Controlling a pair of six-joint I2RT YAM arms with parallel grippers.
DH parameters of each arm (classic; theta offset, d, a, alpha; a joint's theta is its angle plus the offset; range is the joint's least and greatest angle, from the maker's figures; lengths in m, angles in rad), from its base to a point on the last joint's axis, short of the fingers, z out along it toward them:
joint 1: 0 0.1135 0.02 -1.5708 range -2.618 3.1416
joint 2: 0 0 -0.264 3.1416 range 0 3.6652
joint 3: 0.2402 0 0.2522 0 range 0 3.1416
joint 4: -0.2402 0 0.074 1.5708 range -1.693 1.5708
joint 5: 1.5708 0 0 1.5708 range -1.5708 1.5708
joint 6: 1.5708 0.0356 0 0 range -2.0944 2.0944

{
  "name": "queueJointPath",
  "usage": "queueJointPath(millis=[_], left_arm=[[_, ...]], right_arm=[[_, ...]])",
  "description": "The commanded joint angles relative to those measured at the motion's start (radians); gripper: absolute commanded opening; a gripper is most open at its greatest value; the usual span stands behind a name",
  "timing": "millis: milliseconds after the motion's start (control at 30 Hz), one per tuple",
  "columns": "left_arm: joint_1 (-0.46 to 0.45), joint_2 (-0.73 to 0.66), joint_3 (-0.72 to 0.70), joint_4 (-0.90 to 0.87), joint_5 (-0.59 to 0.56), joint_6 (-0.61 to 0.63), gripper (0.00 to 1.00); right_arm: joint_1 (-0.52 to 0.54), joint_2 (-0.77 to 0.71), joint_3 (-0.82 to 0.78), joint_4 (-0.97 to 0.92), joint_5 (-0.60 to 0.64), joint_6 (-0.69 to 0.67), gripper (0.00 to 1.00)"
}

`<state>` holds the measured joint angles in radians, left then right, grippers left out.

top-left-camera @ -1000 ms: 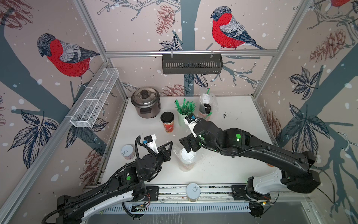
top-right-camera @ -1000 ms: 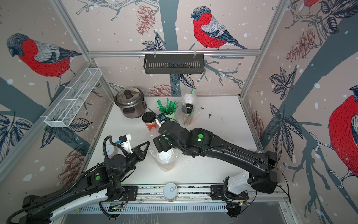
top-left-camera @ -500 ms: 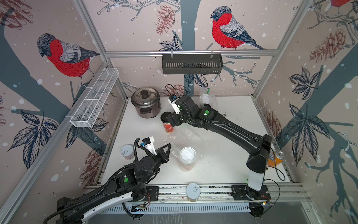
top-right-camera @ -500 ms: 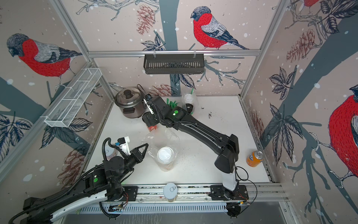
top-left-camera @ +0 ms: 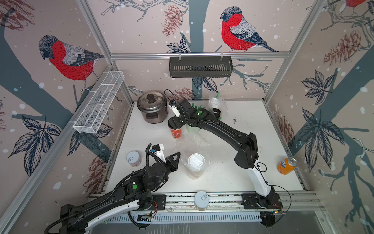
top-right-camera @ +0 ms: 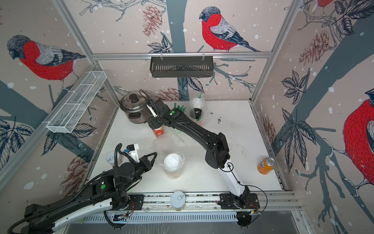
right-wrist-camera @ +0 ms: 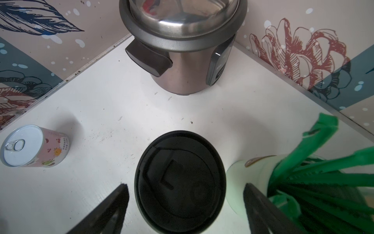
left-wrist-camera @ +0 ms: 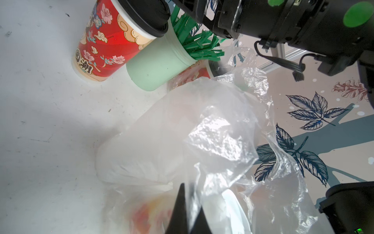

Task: Pack milk tea into plastic carrier bags
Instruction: Pick up the milk tea cup at the center of the board.

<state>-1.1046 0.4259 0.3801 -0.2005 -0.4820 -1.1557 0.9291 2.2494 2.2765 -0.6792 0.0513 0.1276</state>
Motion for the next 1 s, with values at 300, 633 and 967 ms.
queueJointPath(millis=[300, 633, 967], left_arm=[[-0.002, -0.003, -0.001, -0.031, -0.016, -0.035, 0.0], [-0.002, 0.007, -0.001, -0.024, -0.021, -0.034, 0.0], [-0.001, 0.011, -0.004, -0.018, -0.019, -0.033, 0.0]], right_arm=[[-0.019, 0.068, 0.044, 0.011, -0.045, -0.02, 0.89], [-0.027, 0.086, 0.048, 0.023, -0.053, -0.02, 0.84], [-0.024, 0.082, 0.047, 0.013, -0.056, -0.016, 0.71]])
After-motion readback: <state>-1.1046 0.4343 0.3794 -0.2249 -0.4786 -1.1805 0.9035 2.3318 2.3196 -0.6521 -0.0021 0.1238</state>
